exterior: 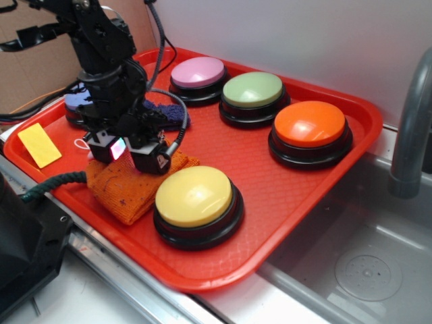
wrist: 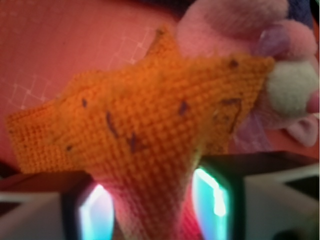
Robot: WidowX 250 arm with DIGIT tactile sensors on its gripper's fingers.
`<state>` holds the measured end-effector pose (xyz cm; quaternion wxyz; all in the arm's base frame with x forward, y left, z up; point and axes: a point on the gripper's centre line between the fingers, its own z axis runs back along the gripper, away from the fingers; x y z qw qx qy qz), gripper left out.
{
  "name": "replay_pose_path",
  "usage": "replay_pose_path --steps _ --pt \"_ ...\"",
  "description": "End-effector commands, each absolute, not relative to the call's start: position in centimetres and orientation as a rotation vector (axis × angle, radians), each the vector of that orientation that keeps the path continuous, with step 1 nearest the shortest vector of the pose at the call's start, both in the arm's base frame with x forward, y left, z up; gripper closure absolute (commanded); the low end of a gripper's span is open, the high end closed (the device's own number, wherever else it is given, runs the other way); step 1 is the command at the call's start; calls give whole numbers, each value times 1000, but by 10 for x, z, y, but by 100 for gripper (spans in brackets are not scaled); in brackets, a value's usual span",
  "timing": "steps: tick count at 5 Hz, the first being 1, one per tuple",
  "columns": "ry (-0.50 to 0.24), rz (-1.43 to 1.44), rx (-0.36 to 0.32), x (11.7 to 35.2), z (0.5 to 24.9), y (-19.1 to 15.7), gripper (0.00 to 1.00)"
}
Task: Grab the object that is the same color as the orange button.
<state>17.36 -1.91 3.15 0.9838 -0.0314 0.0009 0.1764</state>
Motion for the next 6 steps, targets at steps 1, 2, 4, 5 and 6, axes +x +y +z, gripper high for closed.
replay_pose_path --steps 1,2,4,5,6 --pt "0 365 -51 181 33 -9 100" --pt "-18 300 -32 192 72 -17 100" --pt "-72 171 -49 208 152 -34 100" --pt "-76 85 -85 215 182 -40 100" --pt "-79 36 -70 220 185 -38 100"
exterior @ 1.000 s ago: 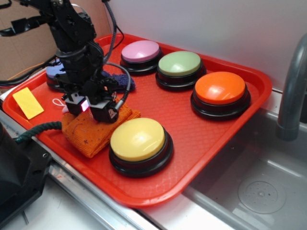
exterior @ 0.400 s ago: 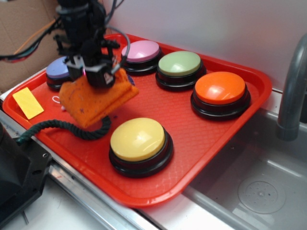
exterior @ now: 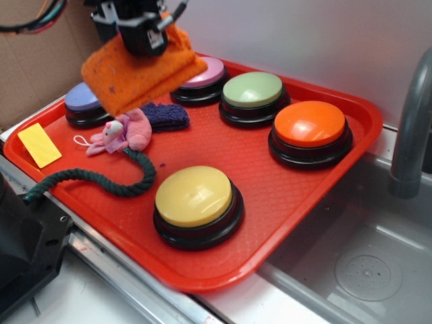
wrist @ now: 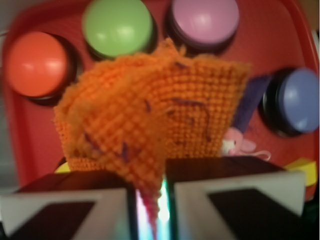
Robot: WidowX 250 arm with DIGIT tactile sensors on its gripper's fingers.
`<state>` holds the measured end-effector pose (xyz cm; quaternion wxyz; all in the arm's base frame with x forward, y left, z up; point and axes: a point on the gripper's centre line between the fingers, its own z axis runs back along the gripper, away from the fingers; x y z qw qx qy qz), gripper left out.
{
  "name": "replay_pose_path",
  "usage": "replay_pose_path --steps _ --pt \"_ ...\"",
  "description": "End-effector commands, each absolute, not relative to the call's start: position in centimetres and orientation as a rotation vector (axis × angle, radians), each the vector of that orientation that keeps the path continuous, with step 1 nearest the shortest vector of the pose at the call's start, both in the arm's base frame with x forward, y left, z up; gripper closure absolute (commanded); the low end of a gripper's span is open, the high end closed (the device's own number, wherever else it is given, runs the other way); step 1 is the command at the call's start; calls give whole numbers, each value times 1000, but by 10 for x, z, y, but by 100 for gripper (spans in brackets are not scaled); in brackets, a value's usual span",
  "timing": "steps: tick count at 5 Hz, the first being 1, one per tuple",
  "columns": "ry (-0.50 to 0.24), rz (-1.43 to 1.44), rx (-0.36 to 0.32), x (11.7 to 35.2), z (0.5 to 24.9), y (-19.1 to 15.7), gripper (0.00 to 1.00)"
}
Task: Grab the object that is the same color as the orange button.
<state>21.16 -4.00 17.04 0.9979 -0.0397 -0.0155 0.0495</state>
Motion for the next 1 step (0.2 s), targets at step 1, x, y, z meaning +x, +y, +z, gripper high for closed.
replay_pose_path --steps 1 --pt "-17 -12 -6 218 178 -34 100"
